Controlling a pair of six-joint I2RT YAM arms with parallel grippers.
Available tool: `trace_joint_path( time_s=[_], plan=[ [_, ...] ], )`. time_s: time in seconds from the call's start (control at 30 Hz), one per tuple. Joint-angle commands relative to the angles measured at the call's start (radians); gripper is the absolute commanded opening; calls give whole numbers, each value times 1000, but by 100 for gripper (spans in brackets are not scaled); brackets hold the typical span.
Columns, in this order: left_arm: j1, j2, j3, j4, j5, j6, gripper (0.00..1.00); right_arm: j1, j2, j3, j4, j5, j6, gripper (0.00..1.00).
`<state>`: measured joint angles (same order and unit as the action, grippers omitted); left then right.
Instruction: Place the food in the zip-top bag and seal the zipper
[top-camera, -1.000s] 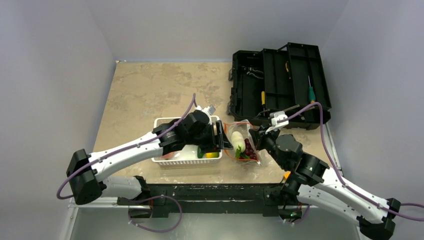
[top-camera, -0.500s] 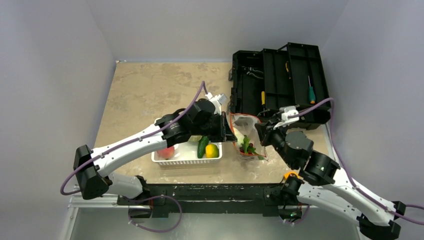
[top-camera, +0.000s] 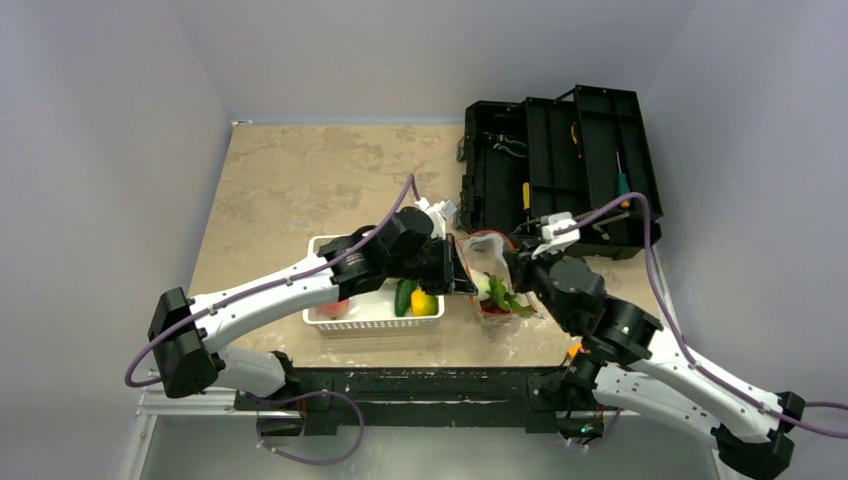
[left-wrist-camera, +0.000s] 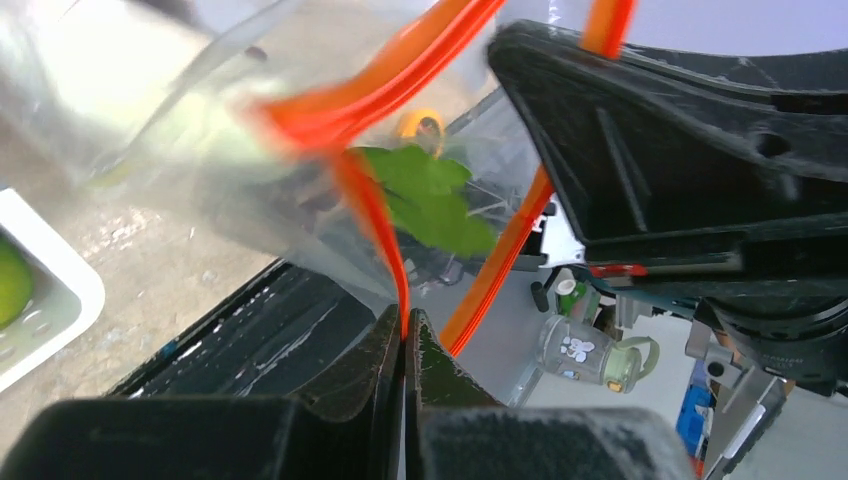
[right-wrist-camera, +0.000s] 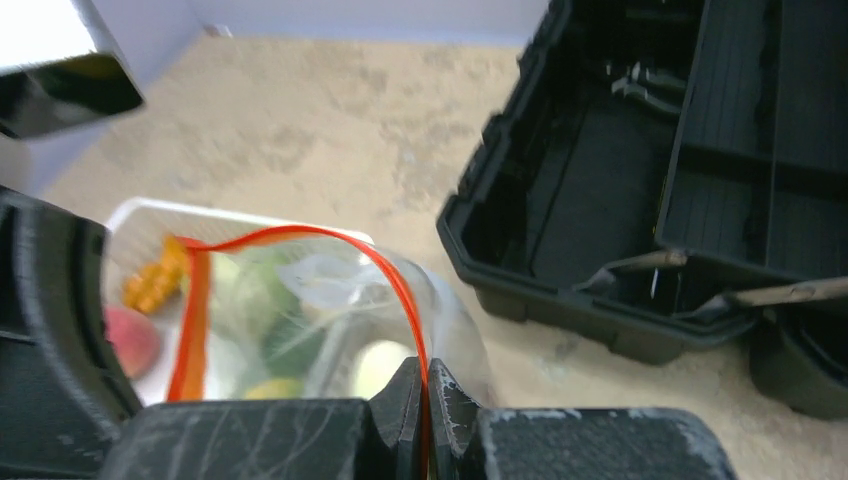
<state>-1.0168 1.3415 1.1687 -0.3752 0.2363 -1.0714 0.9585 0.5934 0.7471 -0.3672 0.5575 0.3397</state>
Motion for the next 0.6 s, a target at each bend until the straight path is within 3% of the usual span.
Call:
trace_joint_path(
  time_s=[0.0,0.33,0.4,0.5,0.57],
  plan=[
    [-2,-7,-9,56,31,-30,0,4,43,-25,23,2,22,0],
    [-1,-25,2,-15,20,29,2,3,-34,13,19,9,-13,0],
    [2,-43,5,-49,7,61,14,3,-38,2,28,6,-8,0],
    [9,-87,4,-109,-31,103,42,3,-27,-12,38,-4,-4,0],
    [17,-124,3,-155,-61,133,53,3,-17,-14,38,-3,-4,0]
  ],
)
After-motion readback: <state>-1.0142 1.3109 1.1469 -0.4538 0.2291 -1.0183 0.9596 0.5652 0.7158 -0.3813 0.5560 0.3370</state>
